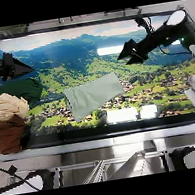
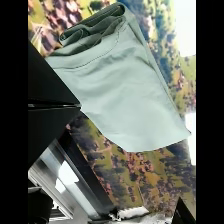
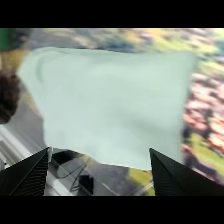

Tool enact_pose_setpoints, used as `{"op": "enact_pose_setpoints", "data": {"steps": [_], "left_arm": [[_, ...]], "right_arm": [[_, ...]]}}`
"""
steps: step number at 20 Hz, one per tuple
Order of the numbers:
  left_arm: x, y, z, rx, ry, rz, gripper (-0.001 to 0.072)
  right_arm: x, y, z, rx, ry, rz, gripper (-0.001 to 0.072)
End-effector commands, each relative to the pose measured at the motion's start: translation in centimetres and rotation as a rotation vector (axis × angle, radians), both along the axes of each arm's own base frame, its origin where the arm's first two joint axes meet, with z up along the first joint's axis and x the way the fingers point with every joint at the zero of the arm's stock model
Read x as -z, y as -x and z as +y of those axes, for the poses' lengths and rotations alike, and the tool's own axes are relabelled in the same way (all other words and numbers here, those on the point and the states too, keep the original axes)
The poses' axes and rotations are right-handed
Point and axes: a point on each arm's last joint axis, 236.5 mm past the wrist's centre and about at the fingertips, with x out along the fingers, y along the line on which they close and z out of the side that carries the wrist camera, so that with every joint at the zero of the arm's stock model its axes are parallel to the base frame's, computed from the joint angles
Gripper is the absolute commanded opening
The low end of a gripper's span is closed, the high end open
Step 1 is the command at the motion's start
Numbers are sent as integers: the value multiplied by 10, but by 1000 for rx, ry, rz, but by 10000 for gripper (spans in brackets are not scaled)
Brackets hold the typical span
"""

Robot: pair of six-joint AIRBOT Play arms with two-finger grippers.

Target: Fold the shirts.

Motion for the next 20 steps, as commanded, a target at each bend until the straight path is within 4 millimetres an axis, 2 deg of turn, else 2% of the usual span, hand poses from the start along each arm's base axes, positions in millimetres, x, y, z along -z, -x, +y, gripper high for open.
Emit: {"op": "enact_pose_setpoints", "data": {"steps": [1, 3, 4, 7, 11, 13, 15, 18, 20], "left_arm": [[2, 5, -6, 27, 2, 13, 19], [2, 8, -12, 44, 2, 18, 19], [2, 9, -14, 49, 1, 19, 19], [2, 11, -17, 62, 2, 24, 19], [3, 13, -17, 68, 3, 30, 19], [3, 13, -17, 67, 2, 30, 19], [3, 13, -17, 69, 3, 31, 18], [3, 15, -17, 73, 2, 34, 19], [3, 14, -17, 71, 1, 32, 19]], "right_arm": [[71, 11, -31, 58, 39, 104, 677], [105, 20, -23, 48, 12, 172, 676], [116, 23, -16, 40, -23, 205, 667], [129, 29, 17, 10, -154, 266, 666], [144, 44, 56, -49, -179, 304, 657], [146, 46, 68, -61, -172, 293, 451], [137, 41, 78, -42, -218, 289, 17], [98, 30, 81, -33, -284, 224, 16], [54, 11, 56, 35, -293, 147, 15]]}}
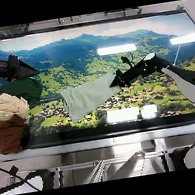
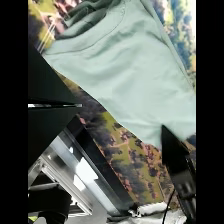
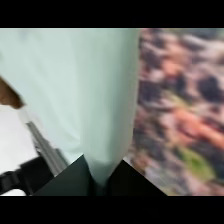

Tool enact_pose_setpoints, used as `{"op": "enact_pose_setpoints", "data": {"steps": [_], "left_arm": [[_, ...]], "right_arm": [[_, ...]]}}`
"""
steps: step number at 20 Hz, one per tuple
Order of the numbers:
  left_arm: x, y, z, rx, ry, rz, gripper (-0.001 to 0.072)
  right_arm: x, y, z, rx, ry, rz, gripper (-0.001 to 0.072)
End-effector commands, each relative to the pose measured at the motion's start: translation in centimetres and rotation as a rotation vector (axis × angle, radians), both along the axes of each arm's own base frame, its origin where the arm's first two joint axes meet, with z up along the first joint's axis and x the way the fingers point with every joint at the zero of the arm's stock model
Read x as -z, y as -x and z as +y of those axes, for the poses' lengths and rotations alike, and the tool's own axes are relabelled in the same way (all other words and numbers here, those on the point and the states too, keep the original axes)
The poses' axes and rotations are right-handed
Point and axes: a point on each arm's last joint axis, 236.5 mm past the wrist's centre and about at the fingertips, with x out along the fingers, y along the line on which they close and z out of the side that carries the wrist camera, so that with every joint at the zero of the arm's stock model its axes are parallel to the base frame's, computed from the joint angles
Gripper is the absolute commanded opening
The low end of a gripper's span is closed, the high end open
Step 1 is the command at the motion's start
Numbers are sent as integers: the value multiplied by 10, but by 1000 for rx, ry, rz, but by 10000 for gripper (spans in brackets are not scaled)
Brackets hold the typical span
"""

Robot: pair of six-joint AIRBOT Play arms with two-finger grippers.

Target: Fold the shirts.

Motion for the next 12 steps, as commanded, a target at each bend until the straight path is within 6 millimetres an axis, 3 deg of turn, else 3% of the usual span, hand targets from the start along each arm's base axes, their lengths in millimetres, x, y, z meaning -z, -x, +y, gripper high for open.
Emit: {"op": "enact_pose_setpoints", "data": {"steps": [1, 3, 4, 6, 8, 9, 11, 12], "left_arm": [[0, 0, 0, 5, -2, -4, 19], [0, 0, 0, 18, -6, -18, 19], [0, 1, 0, 22, -7, -19, 19], [0, 1, 0, 28, -8, -23, 19], [0, 1, 0, 34, -10, -29, 19], [0, 1, 0, 41, -12, -37, 19], [0, 1, 0, 53, -16, -50, 19], [0, 1, 0, 55, -17, -52, 19]], "right_arm": [[-71, -30, -39, 146, -31, -90, 15], [-119, -53, -105, 325, -6, -154, 15], [-142, -59, -148, 434, 28, -175, 14], [-173, -50, -235, 634, 143, -186, 14], [-184, -3, -325, 824, 342, -105, 14], [-182, 32, -366, 904, 469, -32, 14], [-168, 114, -432, 1023, 720, 172, 16], [-158, 151, -455, 1057, 812, 273, 16]]}}
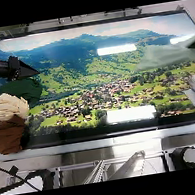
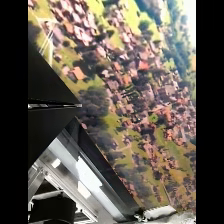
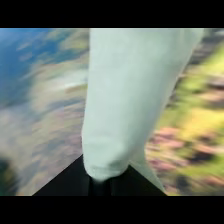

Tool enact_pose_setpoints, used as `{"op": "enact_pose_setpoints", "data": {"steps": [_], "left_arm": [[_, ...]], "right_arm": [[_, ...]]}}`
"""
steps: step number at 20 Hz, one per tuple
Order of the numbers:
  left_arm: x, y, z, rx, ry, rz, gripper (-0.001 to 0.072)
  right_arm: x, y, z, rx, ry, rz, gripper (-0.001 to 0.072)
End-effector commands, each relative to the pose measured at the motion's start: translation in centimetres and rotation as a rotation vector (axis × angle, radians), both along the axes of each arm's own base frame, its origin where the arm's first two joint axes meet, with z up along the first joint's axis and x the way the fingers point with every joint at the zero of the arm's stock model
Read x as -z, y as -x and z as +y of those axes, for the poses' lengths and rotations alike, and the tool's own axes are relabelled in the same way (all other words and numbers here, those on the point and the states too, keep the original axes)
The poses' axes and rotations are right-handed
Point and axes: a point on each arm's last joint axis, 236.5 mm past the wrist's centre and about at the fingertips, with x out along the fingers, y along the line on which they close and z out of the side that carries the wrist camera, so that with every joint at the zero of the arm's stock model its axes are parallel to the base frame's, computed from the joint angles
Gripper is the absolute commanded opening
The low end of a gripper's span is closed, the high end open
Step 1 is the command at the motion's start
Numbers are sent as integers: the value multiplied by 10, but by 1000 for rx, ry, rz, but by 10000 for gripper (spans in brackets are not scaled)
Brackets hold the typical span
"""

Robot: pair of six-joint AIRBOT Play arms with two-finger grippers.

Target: Fold the shirts.

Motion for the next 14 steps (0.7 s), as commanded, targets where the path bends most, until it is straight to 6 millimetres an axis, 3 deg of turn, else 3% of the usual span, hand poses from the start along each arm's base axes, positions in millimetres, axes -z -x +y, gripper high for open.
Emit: {"op": "enact_pose_setpoints", "data": {"steps": [1, 4, 7, 10, 14], "left_arm": [[0, 1, 0, 19, -6, -16, 19], [0, 3, -1, 30, -6, -15, 19], [1, 7, -1, 45, -5, -3, 19], [1, 8, -2, 46, -5, -1, 19], [1, 8, -1, 46, -6, -1, 19]], "right_arm": [[28, 150, -108, 355, 205, 428, 16], [79, 233, -124, 464, 152, 673, 16], [120, 282, -120, 521, 93, 796, 16], [149, 300, -108, 515, 61, 836, 16], [161, 303, -106, 515, 67, 839, 41]]}}
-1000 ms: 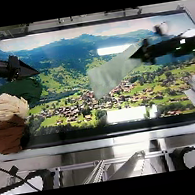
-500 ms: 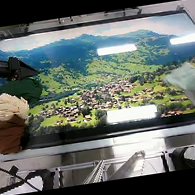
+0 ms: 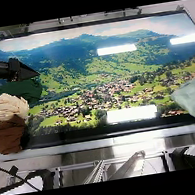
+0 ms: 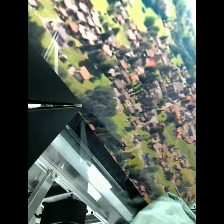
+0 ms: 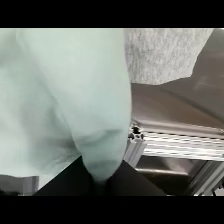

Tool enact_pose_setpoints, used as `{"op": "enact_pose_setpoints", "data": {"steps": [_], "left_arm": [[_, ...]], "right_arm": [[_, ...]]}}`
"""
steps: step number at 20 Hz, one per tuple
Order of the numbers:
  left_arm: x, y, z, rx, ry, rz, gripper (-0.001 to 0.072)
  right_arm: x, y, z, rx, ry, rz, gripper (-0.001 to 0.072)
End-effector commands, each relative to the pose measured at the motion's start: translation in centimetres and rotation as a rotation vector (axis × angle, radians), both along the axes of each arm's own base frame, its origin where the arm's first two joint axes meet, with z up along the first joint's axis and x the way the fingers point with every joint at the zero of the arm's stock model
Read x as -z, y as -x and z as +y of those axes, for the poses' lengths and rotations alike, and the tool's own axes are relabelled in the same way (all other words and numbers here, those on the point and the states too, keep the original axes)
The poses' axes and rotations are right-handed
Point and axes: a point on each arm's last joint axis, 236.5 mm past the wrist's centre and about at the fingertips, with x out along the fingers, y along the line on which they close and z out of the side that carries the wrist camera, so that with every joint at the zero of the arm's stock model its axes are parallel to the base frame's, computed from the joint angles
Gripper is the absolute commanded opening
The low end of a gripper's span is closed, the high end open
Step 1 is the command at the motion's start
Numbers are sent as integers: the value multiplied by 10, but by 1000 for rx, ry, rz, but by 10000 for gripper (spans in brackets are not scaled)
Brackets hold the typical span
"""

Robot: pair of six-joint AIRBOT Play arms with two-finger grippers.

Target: Fold the shirts.

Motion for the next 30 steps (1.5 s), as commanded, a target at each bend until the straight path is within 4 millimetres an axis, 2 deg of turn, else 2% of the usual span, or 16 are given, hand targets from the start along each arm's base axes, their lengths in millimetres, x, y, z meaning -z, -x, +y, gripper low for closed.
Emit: {"op": "enact_pose_setpoints", "data": {"steps": [1, 2, 8, 10, 11, 12, 13, 14, 15, 17, 19, 20, 22, 25, 27, 30], "left_arm": [[0, 1, 0, 4, 0, 1, 19], [0, 1, 0, 4, 0, 1, 19], [0, 0, 0, 3, 0, -2, 19], [-1, -3, 0, 1, 0, -24, 19], [-3, -8, -1, -13, 7, -40, 19], [-11, -15, -4, -29, 38, -66, 19], [-20, -19, -5, -34, 63, -95, 19], [-29, -22, -5, -34, 63, -124, 19], [-38, -25, -4, -32, 54, -153, 18], [-53, -22, -5, -8, 44, -183, 18], [-55, -12, -9, 9, 44, -176, 17], [-53, -6, -13, 1, 47, -172, 18], [-38, 12, -20, -26, 47, -157, 17], [-4, 60, -29, -46, 51, -118, 18], [23, 92, -31, -70, 62, -48, 18], [49, 120, -29, -108, 76, 17, 18]], "right_arm": [[11, 13, 4, 6, -8, 36, 278], [10, 15, 8, 0, -28, 43, 692], [-11, 19, 44, 7, -197, 70, 699], [-28, 2, 62, 6, -279, 27, 698], [-36, -18, 70, -2, -311, -38, 694], [-46, -48, 80, -19, -346, -146, 566], [-62, -91, 93, -47, -387, -304, 241], [-83, -138, 106, -85, -414, -488, 31], [-110, -184, 119, -148, -431, -686, 19], [-164, -253, 152, -341, -415, -1028, 18], [-192, -283, 195, -579, -339, -1205, 18], [-198, -289, 222, -731, -282, -1247, 18], [-199, -284, 280, -983, -202, -1260, 17], [-176, -253, 348, -1225, -90, -1222, 17], [-155, -234, 372, -1297, -7, -1218, 17], [-133, -225, 378, -1291, -33, -1153, 17]]}}
